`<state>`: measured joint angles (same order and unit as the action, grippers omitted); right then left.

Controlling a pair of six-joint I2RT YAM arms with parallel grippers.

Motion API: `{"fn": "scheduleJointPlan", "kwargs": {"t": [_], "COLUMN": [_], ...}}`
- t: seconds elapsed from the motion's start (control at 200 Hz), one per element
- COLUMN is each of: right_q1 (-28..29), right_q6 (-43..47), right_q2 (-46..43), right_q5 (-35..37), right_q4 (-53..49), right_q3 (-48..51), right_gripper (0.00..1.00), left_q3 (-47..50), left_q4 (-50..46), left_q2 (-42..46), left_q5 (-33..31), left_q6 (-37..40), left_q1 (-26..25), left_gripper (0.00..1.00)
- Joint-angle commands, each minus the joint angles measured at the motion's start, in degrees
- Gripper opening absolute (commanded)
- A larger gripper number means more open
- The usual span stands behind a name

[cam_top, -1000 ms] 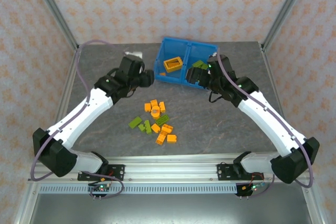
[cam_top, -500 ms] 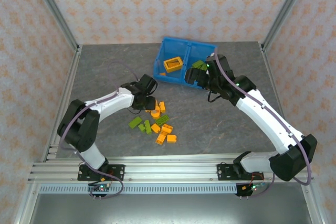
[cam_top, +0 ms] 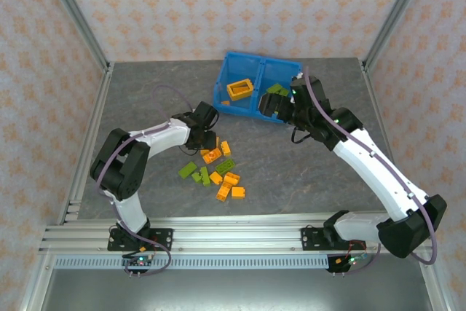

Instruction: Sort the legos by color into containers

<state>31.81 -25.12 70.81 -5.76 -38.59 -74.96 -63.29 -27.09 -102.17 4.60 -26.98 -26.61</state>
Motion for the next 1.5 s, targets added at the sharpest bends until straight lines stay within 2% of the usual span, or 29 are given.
{"fn": "scheduleJointPlan", "kwargs": {"t": [0.0,0.43,0.566,0.821,1.011,1.196,1.301,1.371,1.491], "right_q1": [-0.11,-0.11,-0.15,-0.16,-0.09,-0.1,-0.15,-0.15,-0.16], "right_q6": [-0.82,-1.67,-1.85,-1.78,-2.12,-3.15,-3.44,-3.31,-2.68], "right_q2": [-0.14,0.24,0.14,-0.42,-0.74,-1.26,-1.74,-2.22,-2.64], "right_q5": [1.1,0.23,0.22,0.8,0.8,0.43,0.3,0.83,2.16], "right_q4": [-0.7,-0.15,-0.23,-0.72,-0.53,0.11,0.13,-0.41,-1.35], "right_q3": [-0.74,-0.54,-0.63,-1.02,-0.69,0.21,0.56,0.49,0.78], "right_gripper": [0.99,0.99,0.99,0.99,0.99,0.99,0.99,0.99,0.99], "left_q3": [1.32,1.92,2.47,-3.26,-13.65,-24.56,-33.71,-40.48,-50.09], "left_q4": [-1.27,-5.68,-4.57,-7.2,-5.04,2.45,4.2,3.45,4.05], "left_q2": [-2.22,-3.42,-2.85,9.18,13.57,6.16,-2.84,-9.9,-19.29], "left_q5": [0.37,-0.91,-0.57,-2.06,-2.12,-0.43,-1.12,-2.42,-2.43], "left_q6": [0.13,0.88,0.57,1.19,8.02,14.82,17.32,18.38,18.91], "left_q1": [0.68,0.82,0.79,0.77,0.72,0.52,0.59,0.53,0.52], "left_gripper": [0.5,0.5,0.36,0.29,0.28,0.26,0.24,0.19,0.21]}}
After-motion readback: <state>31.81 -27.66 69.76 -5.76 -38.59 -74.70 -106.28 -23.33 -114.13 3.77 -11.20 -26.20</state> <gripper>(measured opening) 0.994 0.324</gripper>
